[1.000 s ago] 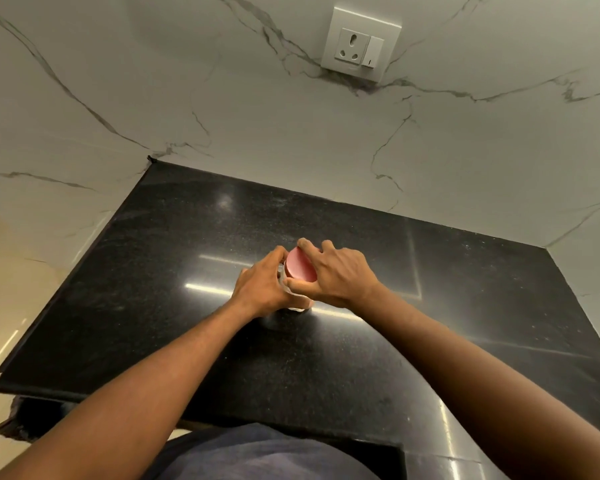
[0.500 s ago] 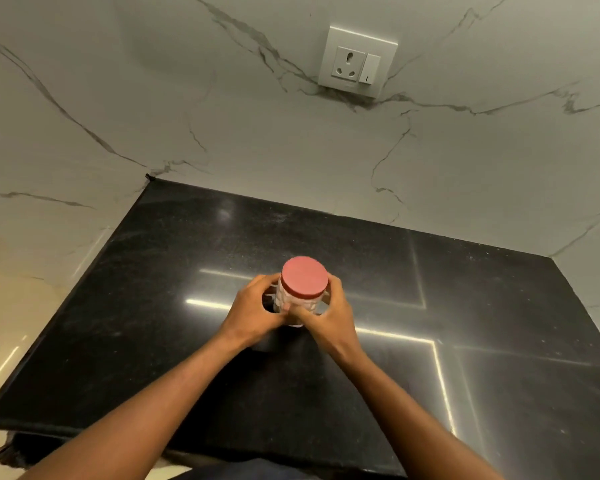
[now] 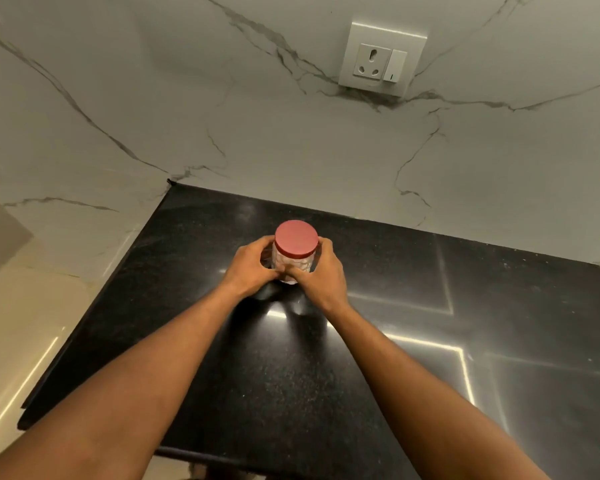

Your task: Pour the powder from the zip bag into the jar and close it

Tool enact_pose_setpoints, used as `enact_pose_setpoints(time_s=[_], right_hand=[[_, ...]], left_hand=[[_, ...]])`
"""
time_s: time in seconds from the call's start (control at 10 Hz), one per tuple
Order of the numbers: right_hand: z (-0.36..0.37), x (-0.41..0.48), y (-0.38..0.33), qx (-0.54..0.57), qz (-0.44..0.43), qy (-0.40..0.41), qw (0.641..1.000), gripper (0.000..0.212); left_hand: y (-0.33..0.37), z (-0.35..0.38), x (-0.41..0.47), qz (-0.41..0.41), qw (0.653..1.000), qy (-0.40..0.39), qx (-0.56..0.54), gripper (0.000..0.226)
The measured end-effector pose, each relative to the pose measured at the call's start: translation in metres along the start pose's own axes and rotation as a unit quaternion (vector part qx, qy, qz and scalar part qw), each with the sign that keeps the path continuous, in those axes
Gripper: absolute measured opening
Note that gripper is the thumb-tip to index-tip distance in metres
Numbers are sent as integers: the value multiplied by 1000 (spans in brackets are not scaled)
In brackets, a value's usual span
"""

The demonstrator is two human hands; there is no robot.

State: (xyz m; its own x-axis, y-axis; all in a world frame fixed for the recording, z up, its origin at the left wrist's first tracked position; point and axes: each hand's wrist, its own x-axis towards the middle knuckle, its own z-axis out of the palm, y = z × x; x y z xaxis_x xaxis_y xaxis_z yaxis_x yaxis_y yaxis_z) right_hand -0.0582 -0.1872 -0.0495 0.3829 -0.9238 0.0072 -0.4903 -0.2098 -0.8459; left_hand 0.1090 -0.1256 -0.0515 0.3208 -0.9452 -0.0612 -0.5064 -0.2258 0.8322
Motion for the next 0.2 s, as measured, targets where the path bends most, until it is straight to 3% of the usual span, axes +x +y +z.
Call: enact_pose_setpoints(time_s=[0.1, 0.2], right_hand=[[-2, -7, -2, -7, -13, -3, 1000, 100], [-6, -19, -3, -70, -16, 3, 997, 102]], left_hand=[[-1, -2, -9, -2, 1000, -25, 17, 93], [1, -5, -29, -8, 998, 20, 64, 104]])
